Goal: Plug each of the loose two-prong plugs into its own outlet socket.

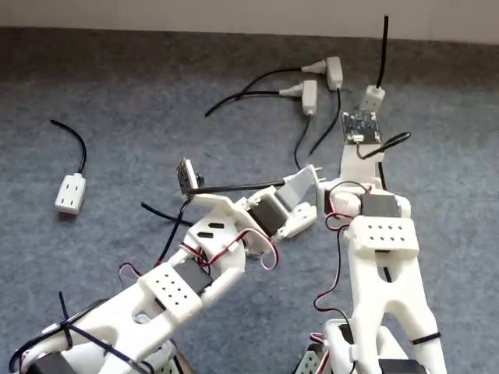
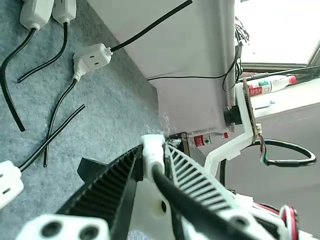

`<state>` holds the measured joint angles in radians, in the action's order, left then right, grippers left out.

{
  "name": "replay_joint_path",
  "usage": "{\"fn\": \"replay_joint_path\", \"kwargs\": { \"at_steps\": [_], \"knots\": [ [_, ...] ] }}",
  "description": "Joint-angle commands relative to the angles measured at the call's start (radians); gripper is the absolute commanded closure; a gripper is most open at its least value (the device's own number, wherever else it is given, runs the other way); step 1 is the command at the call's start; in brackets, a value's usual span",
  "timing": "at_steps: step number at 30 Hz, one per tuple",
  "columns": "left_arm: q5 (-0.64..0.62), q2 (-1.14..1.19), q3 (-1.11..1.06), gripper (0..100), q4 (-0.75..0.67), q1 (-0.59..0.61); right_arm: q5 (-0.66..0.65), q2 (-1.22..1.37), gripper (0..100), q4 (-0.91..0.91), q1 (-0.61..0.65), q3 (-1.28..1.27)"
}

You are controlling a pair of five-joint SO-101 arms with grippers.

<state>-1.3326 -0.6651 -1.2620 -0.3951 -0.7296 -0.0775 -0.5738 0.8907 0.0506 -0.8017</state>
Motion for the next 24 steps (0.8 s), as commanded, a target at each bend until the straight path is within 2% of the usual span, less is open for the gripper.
{"fn": "replay_joint_path", "kwargs": {
  "at_steps": [1, 7, 19, 24],
  "knots": [
    [0.003, -0.024, 0.004, 99, 0.012, -0.053, -0.008, -0.03, 99.1, -0.024, 0.012, 0.013],
    [0.005, -0.025, -0.022, 99, 0.012, -0.137, -0.008, -0.03, 99.1, -0.024, 0.012, 0.015],
    [0.005, -0.022, -0.025, 99, 0.012, -0.153, -0.008, -0.03, 99.1, -0.024, 0.012, 0.015],
    [0.006, -0.022, -0.042, 99, 0.014, -0.199, -0.008, -0.031, 99.1, -0.024, 0.012, 0.015]
  ]
}}
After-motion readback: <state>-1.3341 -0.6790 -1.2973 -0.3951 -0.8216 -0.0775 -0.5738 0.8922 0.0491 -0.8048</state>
